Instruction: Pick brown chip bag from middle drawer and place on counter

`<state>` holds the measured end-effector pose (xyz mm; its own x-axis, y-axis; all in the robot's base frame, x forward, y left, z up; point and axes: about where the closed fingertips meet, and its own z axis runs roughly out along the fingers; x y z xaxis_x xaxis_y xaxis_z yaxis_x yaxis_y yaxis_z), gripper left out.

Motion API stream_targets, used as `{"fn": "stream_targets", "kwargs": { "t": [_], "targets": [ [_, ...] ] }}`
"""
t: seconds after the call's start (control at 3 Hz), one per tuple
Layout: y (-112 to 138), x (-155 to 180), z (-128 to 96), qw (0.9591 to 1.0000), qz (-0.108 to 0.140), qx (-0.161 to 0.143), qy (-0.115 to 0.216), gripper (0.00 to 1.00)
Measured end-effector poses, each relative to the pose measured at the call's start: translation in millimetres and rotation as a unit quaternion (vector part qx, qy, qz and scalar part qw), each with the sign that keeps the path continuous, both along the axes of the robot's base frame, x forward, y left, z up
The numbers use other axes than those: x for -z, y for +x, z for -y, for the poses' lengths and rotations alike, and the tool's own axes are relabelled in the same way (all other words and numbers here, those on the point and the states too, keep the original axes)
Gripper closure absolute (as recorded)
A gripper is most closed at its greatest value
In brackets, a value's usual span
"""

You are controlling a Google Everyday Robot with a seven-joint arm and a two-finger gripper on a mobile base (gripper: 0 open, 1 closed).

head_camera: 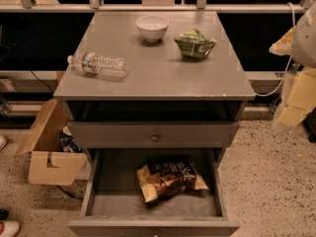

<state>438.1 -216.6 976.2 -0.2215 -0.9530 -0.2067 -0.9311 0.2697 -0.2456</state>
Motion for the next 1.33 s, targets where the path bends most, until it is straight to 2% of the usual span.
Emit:
{"fn": "stream_targets", "kwargs": {
  "t": [0.67, 1.0, 1.33],
  "targets": [
    [-0.9, 9.0, -3.4, 1.0, -0.003, -0.004, 0.008, 0.0],
    [-0.7, 42.1, -14.5, 0.9995, -0.021, -0.009, 0.019, 0.0],
    [-4.0, 94.8, -36.6, 0.9977, -0.053, -0.016, 0.04, 0.0]
  ]
}}
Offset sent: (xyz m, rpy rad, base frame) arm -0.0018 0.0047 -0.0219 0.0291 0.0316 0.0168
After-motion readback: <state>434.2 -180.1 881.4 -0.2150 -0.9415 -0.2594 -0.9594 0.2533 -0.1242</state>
